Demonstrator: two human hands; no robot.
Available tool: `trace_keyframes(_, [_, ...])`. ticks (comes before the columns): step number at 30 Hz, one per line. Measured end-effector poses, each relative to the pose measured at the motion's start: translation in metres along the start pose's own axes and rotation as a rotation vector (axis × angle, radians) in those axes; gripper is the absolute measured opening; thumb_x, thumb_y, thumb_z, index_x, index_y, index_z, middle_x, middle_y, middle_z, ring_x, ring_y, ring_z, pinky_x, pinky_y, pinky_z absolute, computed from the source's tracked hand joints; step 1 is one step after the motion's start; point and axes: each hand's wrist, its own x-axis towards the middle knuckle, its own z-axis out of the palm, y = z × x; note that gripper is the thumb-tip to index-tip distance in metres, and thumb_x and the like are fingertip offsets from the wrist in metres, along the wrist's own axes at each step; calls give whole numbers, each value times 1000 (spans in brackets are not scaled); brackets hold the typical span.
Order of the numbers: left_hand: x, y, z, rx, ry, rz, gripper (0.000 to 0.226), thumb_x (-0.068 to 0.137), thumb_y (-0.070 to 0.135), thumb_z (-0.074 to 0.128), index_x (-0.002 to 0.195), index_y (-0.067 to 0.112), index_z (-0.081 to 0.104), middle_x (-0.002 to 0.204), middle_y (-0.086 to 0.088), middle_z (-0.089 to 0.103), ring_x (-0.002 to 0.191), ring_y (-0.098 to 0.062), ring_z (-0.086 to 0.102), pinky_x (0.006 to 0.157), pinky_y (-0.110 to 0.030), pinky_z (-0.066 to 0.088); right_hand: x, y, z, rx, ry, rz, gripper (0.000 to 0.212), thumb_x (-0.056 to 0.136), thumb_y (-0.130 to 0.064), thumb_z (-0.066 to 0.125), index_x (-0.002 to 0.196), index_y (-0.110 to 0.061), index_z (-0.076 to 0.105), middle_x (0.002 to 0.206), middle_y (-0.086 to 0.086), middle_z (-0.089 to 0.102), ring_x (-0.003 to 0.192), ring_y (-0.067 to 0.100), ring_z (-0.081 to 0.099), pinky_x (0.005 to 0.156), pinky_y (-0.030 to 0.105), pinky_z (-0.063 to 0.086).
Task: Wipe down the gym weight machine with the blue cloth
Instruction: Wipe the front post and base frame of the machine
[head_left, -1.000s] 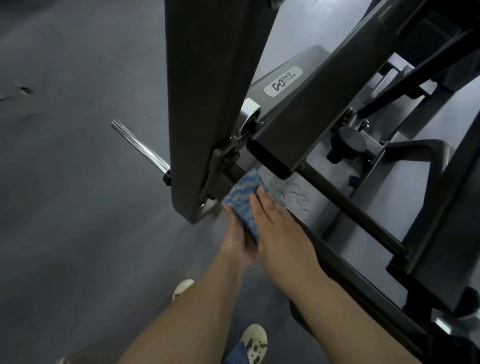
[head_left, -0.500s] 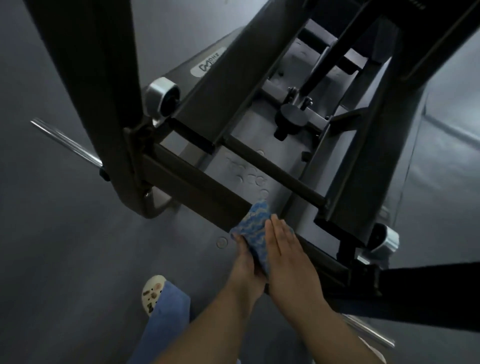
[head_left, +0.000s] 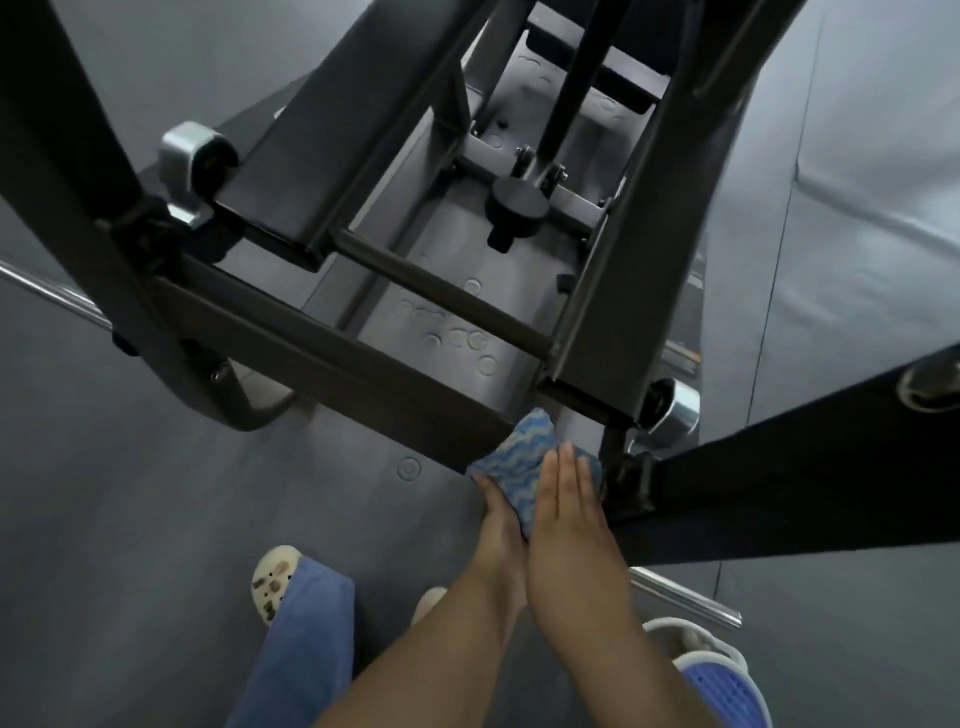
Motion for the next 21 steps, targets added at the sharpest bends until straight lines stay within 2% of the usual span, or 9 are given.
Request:
trace_keyframes(1, [0, 1, 2, -24, 9, -23, 75, 94, 58, 5, 141, 9, 36, 122, -7, 60, 111, -25, 56, 103, -32, 32, -1, -1, -1, -8, -49, 20, 65, 90, -11, 45, 142, 9, 10, 150, 23, 6, 140, 35, 25, 106, 37, 34])
trace_keyframes(4, [0, 7, 5, 24, 51, -49, 75, 96, 55, 5, 138, 5, 40, 136, -16, 50, 130, -30, 41, 100, -33, 32, 0, -3, -6, 57, -76, 88, 85, 82, -14, 65, 140, 12, 9, 149, 29, 5, 139, 39, 26, 107, 39, 34])
trace_keyframes(6, [-4, 12, 5, 68, 72, -60, 71, 98, 52, 8, 138, 3, 42, 139, -17, 47, 131, -29, 41, 94, -31, 34, -1, -5, -7, 121, -176, 94, 72, 99, -16, 37, 136, 2, -22, 144, 16, -28, 145, 33, -6, 115, 33, 6])
trace_keyframes(7, [-6, 16, 5, 79, 82, -66, 70, 98, 51, 10, 137, 3, 43, 139, -17, 48, 130, -29, 42, 94, -32, 35, 1, -4, -8, 154, -212, 111, 67, 101, -18, 27, 137, -3, -27, 145, 12, -33, 144, 29, -14, 114, 30, -3])
trace_keyframes(11, [-24, 39, 3, 97, 53, -137, 72, 96, 57, 18, 135, 3, 45, 138, -19, 47, 131, -30, 41, 94, -37, 34, 25, -1, -16, 210, -261, 121, 65, 99, -28, 29, 149, -3, -3, 158, 12, -6, 146, 23, -5, 118, 32, 2])
trace_keyframes(14, [-40, 50, 3, 107, 17, -86, 56, 99, 47, 28, 129, 5, 49, 129, -19, 54, 123, -32, 48, 90, -37, 40, 55, 4, -19, 253, -313, 151, 54, 98, -27, 33, 143, 0, 26, 152, 15, 23, 141, 26, 18, 116, 33, 16])
trace_keyframes(17, [-48, 58, -6, 499, 184, 210, 25, 99, 18, 43, 115, 2, 53, 92, -11, 61, 80, -17, 59, 64, -22, 46, 66, 1, -27, 294, -250, 172, 40, 96, -18, 38, 133, -2, 37, 138, 13, 37, 128, 27, 34, 104, 34, 31])
trace_keyframes(19, [-59, 64, -15, 871, 326, 548, 19, 94, 9, 52, 113, 9, 50, 95, -4, 56, 77, -5, 53, 58, -10, 42, 59, -2, -34, 285, -116, 153, 39, 94, -11, 41, 133, -9, 36, 132, 9, 38, 122, 24, 39, 96, 33, 37])
trace_keyframes(21, [-65, 68, -23, 1271, 282, 901, 30, 88, 5, 58, 115, 16, 50, 108, 2, 53, 90, -2, 52, 69, 0, 40, 46, -7, -38, 249, -37, 82, 37, 95, -13, 40, 132, -14, 39, 128, 5, 41, 119, 22, 42, 94, 31, 36])
